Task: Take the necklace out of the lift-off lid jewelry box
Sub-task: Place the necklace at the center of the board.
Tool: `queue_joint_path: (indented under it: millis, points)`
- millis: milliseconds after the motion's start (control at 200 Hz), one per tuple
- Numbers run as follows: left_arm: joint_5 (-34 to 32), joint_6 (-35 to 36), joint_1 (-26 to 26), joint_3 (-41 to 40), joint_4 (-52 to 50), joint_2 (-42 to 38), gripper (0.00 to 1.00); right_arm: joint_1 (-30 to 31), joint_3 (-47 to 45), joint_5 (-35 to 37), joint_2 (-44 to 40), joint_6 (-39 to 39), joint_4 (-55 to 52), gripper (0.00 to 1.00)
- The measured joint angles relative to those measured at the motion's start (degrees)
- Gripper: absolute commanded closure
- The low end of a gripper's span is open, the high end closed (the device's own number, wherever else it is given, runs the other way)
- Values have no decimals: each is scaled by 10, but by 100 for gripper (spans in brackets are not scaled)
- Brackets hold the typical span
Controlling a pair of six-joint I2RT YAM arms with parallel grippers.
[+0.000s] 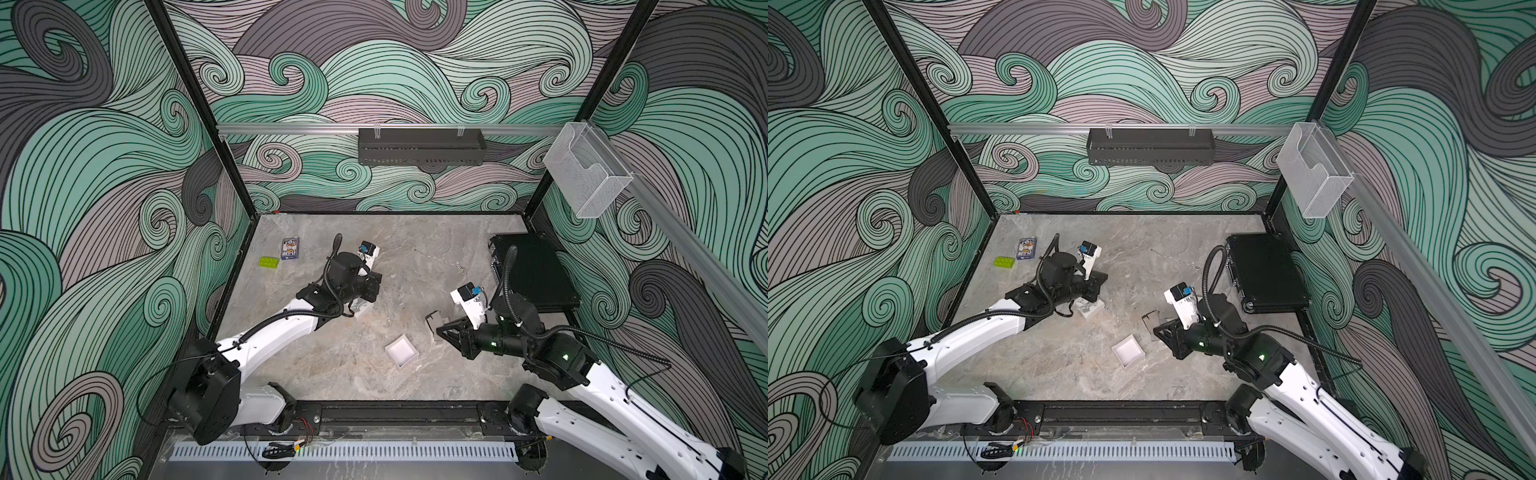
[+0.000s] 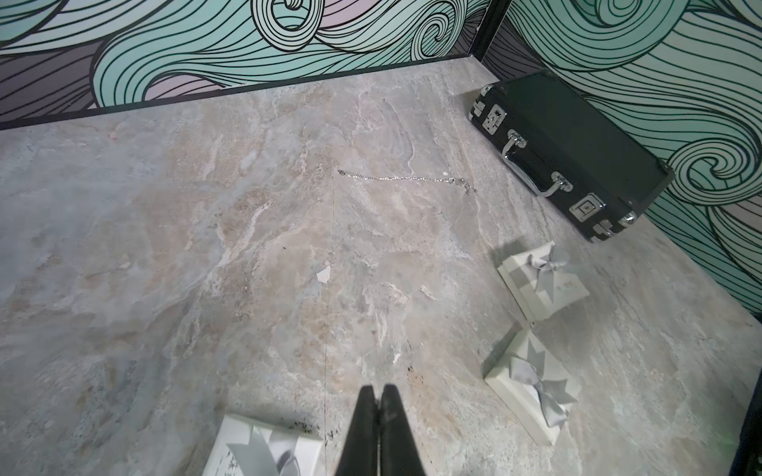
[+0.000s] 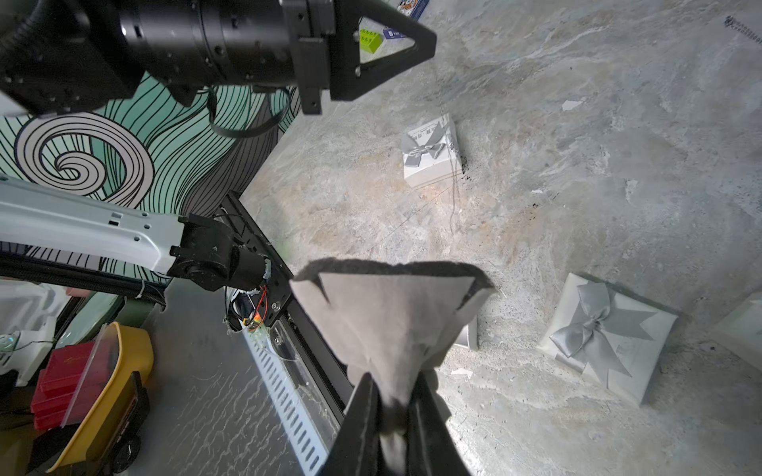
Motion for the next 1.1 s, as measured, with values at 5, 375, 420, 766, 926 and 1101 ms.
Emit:
queue_joint_path:
  millis: [5,375,420,766,926,1101]
  points:
    - [1,0,0,1,0,2,100,0,0,0,0,0,0,83]
    - [81,5,74,139,-2,191,100,0,-29,-16,-14,23,-16,83]
    - [90,6,82,162,-2,212,100,0,-31,-16,-9,24,-17,83]
    - [202,-9,139,309,5,348,100,0,-38,-26,24,25,-16,83]
    - [228,-12,141,328,7,368,100,0,-38,-30,30,26,-13,83]
    - [238,-11,122,328,7,369,100,0,-41,-30,34,28,-12,83]
